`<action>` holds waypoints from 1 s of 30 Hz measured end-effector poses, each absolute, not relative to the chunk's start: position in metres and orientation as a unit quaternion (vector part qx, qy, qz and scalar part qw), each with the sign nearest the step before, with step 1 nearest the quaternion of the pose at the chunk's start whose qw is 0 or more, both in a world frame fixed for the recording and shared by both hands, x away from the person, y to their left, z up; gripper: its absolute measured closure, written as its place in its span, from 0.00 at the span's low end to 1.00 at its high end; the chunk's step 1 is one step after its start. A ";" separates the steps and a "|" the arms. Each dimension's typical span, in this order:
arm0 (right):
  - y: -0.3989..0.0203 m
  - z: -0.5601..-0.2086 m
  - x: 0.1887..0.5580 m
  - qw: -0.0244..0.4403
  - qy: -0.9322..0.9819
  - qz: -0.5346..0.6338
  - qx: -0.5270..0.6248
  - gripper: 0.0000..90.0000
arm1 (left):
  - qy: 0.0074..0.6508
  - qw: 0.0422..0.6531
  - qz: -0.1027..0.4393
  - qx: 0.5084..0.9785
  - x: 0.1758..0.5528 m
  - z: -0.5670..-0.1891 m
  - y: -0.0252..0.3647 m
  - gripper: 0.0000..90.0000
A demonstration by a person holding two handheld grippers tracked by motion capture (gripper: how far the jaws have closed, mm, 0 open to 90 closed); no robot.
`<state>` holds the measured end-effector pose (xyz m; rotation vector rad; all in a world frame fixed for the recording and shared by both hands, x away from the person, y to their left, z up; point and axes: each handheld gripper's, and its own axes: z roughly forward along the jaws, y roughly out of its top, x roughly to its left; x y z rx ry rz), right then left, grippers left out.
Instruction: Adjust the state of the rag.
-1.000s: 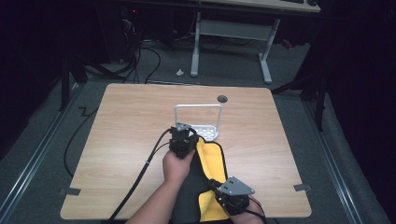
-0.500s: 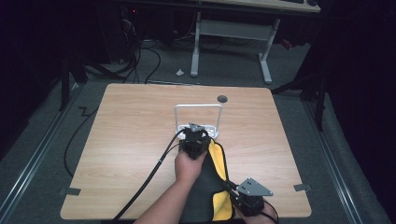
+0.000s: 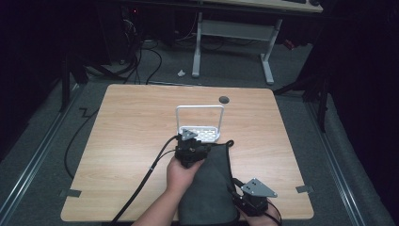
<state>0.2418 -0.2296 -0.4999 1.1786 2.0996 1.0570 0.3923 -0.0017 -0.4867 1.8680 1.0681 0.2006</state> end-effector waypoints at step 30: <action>-0.214 -0.523 0.339 0.226 0.790 0.311 0.477 0.93 | 0.377 0.411 0.079 0.826 0.333 -0.528 0.056 0.69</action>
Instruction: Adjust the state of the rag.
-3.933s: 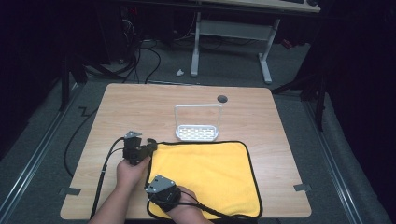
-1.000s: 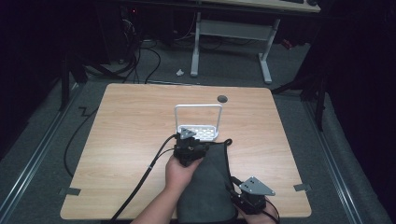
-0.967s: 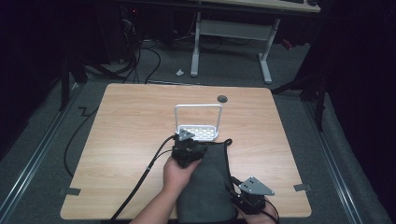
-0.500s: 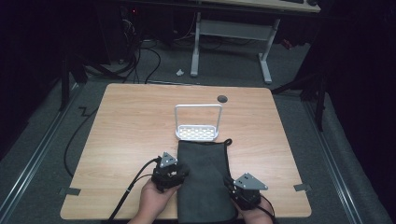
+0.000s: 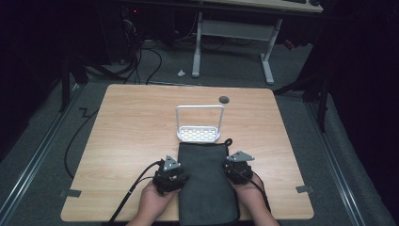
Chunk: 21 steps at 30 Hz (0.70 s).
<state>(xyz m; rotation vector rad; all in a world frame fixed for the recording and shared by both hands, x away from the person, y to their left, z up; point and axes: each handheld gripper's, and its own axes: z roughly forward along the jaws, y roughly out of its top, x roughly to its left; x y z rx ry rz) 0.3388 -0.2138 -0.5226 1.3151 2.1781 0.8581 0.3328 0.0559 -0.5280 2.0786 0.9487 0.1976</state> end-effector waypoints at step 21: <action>-0.205 -0.524 0.293 0.198 0.795 0.355 0.450 0.86 | 0.411 0.433 0.086 0.798 0.339 -0.521 0.087 0.50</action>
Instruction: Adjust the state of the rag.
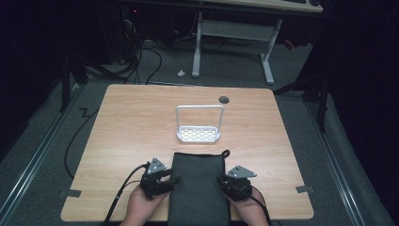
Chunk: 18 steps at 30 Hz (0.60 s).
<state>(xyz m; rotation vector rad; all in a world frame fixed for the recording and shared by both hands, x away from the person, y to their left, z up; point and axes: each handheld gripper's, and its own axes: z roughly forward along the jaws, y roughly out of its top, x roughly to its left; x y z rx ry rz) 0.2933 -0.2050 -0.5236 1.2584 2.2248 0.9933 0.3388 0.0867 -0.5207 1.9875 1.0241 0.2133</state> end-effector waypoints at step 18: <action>-0.205 -0.509 0.333 0.237 0.752 0.381 0.483 0.80 | 0.473 0.452 0.036 0.756 0.387 -0.538 0.084 0.78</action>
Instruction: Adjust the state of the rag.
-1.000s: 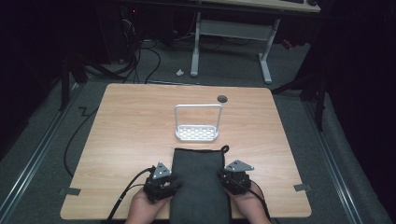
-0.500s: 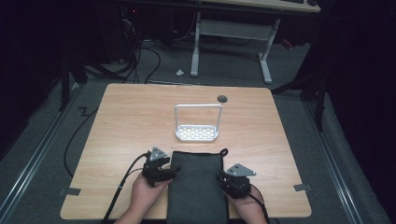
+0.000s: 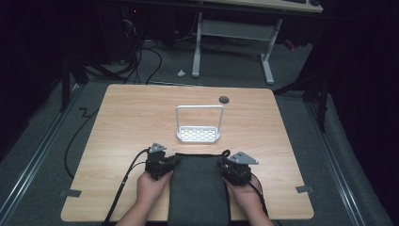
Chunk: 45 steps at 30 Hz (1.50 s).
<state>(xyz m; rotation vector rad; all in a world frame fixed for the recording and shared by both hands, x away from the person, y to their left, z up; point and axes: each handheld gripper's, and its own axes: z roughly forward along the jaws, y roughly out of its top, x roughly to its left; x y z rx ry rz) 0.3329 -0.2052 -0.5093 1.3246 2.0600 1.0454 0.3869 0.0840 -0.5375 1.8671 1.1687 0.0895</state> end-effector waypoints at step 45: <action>-0.190 -0.529 0.365 0.170 0.790 0.357 0.469 0.84 | 0.461 0.454 0.040 0.762 0.383 -0.538 0.083 0.76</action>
